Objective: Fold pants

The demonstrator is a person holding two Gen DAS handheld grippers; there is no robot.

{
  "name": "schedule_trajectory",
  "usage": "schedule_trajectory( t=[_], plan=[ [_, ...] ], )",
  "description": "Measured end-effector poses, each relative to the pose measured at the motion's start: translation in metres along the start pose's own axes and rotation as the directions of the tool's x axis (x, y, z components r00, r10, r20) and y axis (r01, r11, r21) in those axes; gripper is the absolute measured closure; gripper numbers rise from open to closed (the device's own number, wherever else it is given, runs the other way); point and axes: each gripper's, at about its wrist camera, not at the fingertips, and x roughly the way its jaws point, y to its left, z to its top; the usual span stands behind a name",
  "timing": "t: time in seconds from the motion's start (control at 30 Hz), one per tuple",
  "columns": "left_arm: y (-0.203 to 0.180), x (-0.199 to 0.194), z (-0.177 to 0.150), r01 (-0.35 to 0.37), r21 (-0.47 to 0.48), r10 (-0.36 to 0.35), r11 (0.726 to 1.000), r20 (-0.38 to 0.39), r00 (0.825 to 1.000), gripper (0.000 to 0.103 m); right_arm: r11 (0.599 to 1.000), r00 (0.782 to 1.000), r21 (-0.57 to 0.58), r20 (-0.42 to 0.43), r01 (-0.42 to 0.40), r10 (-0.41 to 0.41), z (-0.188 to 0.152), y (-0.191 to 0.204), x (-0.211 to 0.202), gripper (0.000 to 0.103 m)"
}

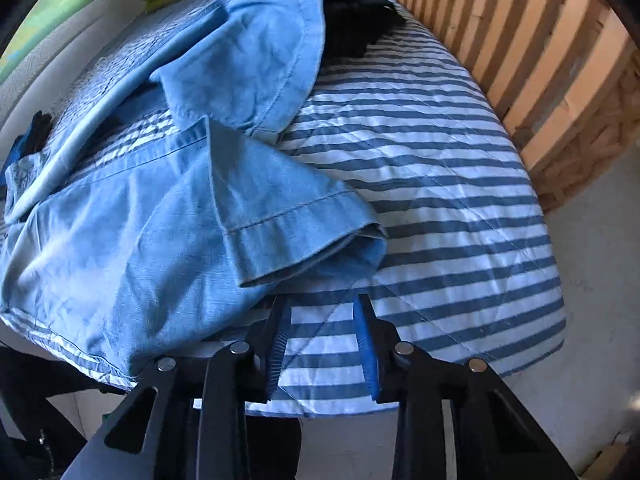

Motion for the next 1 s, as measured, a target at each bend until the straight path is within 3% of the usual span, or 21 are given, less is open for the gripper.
schedule_trajectory(
  t=[0.13,0.27,0.33,0.4,0.47,0.63,0.83,1.0],
  plan=[
    [-0.010,-0.001,-0.004,-0.007,0.023,0.007,1.000,-0.003,1.000,0.079,0.996,0.991,0.013,0.100,0.086,-0.087,0.045,0.007,0.003,0.074],
    [-0.010,-0.007,-0.006,-0.015,0.028,0.015,0.999,0.000,1.000,0.079,0.988,0.984,-0.029,0.109,0.149,-0.145,0.072,0.006,0.010,0.074],
    [-0.008,-0.008,-0.008,-0.024,0.029,0.024,0.999,-0.003,1.000,0.079,0.986,0.983,-0.047,0.094,0.160,-0.155,0.068,0.001,0.009,0.062],
    [-0.006,-0.005,-0.009,-0.029,0.027,0.029,0.999,-0.011,1.000,0.079,0.972,0.971,-0.069,0.100,0.224,-0.217,0.061,-0.001,0.009,0.049],
    [-0.005,0.001,-0.010,-0.030,0.020,0.030,0.999,-0.022,0.999,0.079,0.957,0.959,-0.093,0.099,0.276,-0.267,0.053,-0.003,0.013,0.048],
    [-0.017,0.013,-0.015,-0.013,0.038,0.015,0.999,-0.046,0.999,0.079,0.952,0.955,-0.087,0.065,0.294,-0.289,0.045,-0.013,0.019,0.048],
    [-0.032,0.014,-0.020,-0.010,0.066,0.013,0.998,-0.049,0.999,0.079,0.962,0.966,-0.106,0.081,0.252,-0.244,0.047,-0.016,0.023,0.048],
    [-0.034,0.016,-0.020,-0.010,0.074,0.014,0.997,-0.055,0.998,0.079,0.972,0.977,-0.096,0.028,0.213,-0.211,0.051,-0.020,0.042,0.048]
  ],
)
